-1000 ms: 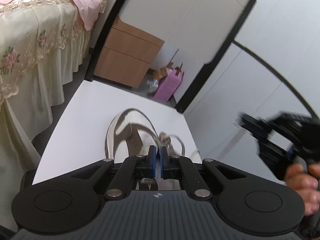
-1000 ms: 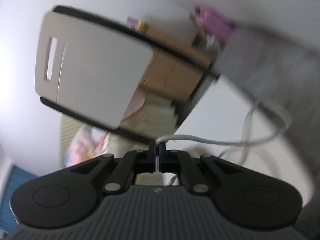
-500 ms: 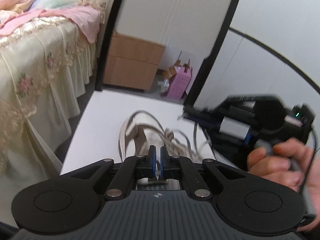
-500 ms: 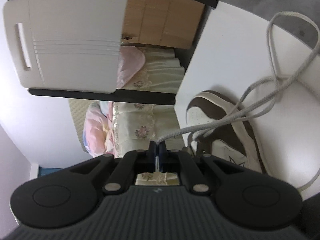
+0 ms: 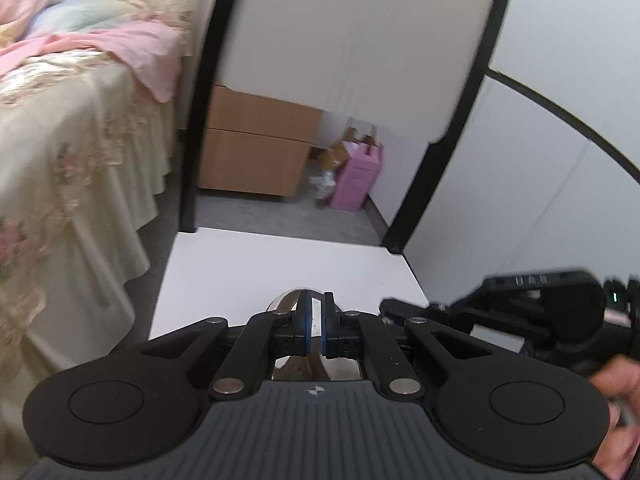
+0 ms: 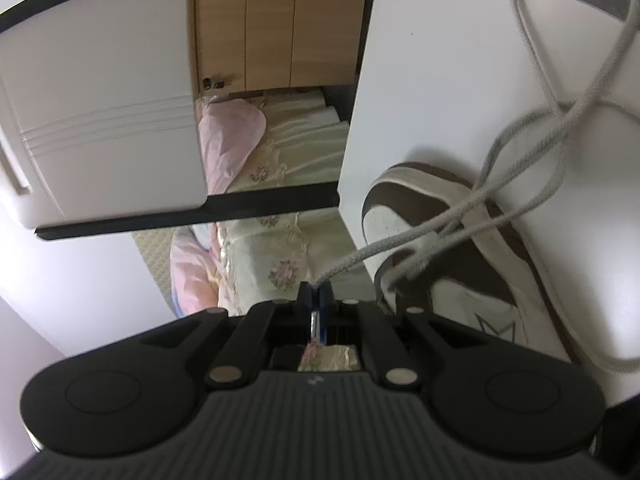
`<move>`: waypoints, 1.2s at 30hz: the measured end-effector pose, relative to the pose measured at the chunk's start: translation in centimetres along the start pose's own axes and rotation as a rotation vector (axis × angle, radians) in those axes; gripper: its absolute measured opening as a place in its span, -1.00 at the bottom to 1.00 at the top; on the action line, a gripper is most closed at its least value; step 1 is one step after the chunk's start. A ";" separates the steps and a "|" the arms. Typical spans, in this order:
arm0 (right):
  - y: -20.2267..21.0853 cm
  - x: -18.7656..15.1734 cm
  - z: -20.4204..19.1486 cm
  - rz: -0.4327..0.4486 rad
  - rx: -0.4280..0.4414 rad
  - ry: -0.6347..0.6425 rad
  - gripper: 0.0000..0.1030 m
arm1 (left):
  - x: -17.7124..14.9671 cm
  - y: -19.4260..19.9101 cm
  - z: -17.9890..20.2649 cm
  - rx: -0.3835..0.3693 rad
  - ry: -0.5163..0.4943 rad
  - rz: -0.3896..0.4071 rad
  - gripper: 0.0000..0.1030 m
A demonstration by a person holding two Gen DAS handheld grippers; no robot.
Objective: Lace up shoes with both hands
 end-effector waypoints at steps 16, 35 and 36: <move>0.0 0.3 -0.1 0.065 -0.244 0.174 -0.94 | -0.2 -0.3 1.9 -0.097 -0.206 -0.109 -0.92; 0.8 -0.5 -1.2 0.092 -0.323 0.310 -0.94 | -2.5 -0.1 2.7 -0.048 -0.248 -0.142 -0.88; 0.9 -0.5 -1.3 0.094 -0.328 0.318 -0.94 | -2.6 -0.1 2.7 -0.047 -0.247 -0.143 -0.88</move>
Point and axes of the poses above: each gripper's, at about its wrist camera, not at the fingertips, and y roughly against the way its jaws point, z to its right, x to its top, the point moved 1 cm from there along -y, roughly the way its jaws point, and after that the axes turned 11 degrees about y, right-handed, at the moved point
